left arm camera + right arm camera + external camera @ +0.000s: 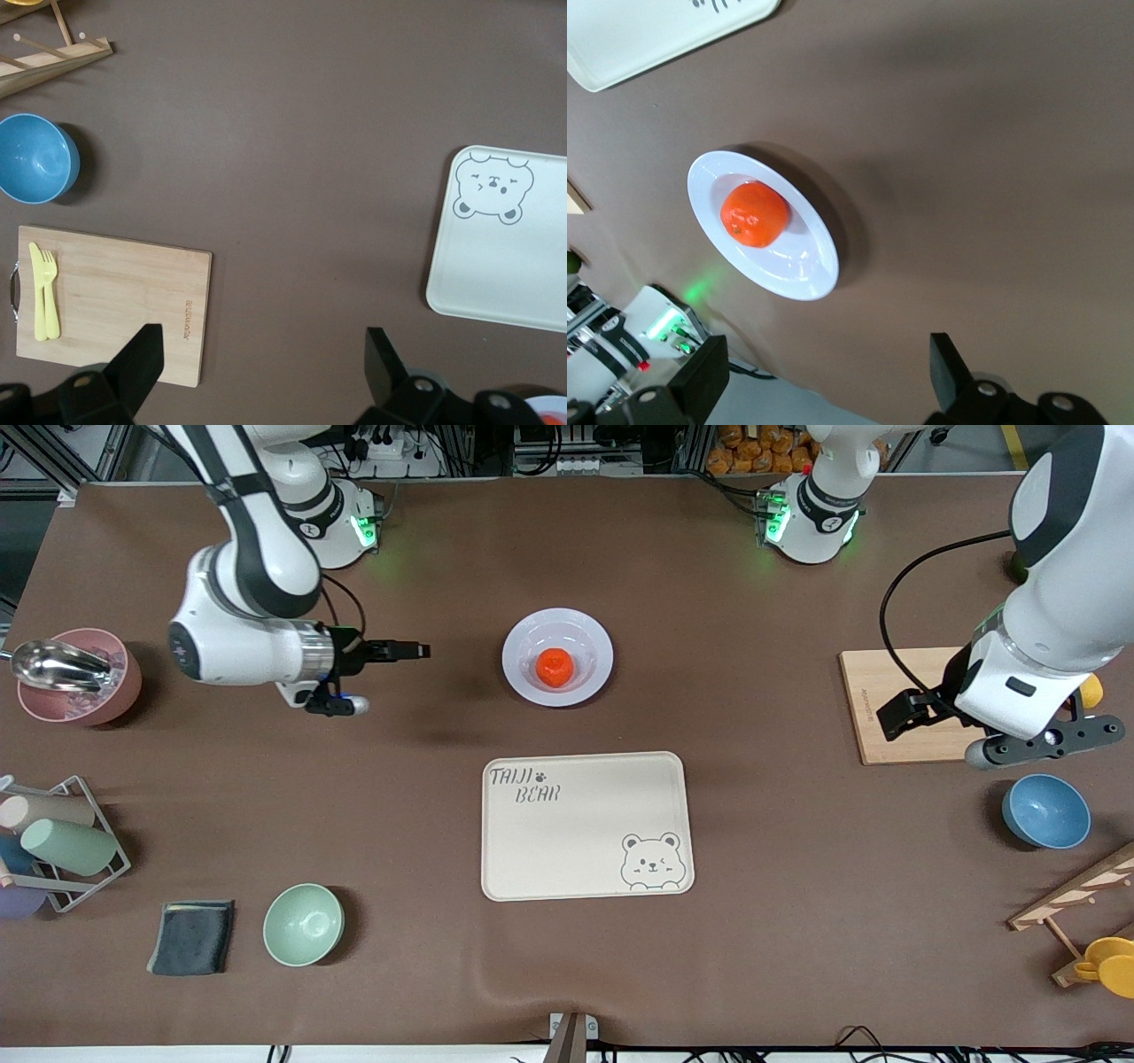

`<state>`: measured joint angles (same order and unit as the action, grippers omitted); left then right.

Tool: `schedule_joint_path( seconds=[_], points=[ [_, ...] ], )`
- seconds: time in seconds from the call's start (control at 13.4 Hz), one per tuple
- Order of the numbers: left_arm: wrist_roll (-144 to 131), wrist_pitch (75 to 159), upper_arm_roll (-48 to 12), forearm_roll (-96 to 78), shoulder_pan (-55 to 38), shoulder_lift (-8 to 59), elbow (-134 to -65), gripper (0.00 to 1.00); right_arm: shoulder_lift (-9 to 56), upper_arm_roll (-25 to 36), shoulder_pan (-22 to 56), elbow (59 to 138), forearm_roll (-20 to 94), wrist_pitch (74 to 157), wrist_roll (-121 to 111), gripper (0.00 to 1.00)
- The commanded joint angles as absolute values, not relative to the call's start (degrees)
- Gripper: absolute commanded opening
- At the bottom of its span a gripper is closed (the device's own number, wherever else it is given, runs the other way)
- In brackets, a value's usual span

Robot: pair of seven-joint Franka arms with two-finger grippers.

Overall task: Place orange and plate with both arms
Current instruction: 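Move the right gripper to the plate rim while the left gripper withdraws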

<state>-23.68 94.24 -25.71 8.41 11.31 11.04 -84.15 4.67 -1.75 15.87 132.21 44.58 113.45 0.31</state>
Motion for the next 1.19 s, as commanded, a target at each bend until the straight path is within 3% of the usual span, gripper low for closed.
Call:
schedule_joint_path(
  seconds=[0.0, 0.15, 0.3, 0.45, 0.89, 1.12],
  points=[
    [-21.97, 92.29, -26.63, 7.39, 12.04, 9.15, -84.11, 1.0, 9.56, -1.49, 19.24, 132.71, 52.18, 117.85, -0.09, 1.0],
    [-18.74, 92.02, -24.27, 4.32, 11.43, 6.43, -85.07, 1.0, 12.03, -2.37, 20.91, 132.8, 57.19, 119.78, -0.09, 1.0],
    [-16.8, 90.19, -13.07, 2.64, 3.04, 5.1, -85.17, 1.0, 12.83, -4.04, 21.79, 133.94, 58.09, 123.21, 0.0, 1.0],
    [-12.58, 89.65, -6.44, 0.1, -0.17, 4.22, -85.43, 1.0, 13.18, -5.0, 23.11, 134.12, 62.45, 123.49, -0.09, 1.0],
    [-10.28, 89.65, -4.75, -0.35, -0.62, -0.7, -89.64, 1.0, 17.84, -10.45, 24.17, 135.52, 67.58, 133.49, -2.54, 1.0],
    [-9.41, 90.26, -4.66, 0.08, -0.26, -1.5, -90.97, 1.0, 19.07, -10.81, 23.91, 136.93, 72.4, 133.68, -9.55, 1.0]
  ],
)
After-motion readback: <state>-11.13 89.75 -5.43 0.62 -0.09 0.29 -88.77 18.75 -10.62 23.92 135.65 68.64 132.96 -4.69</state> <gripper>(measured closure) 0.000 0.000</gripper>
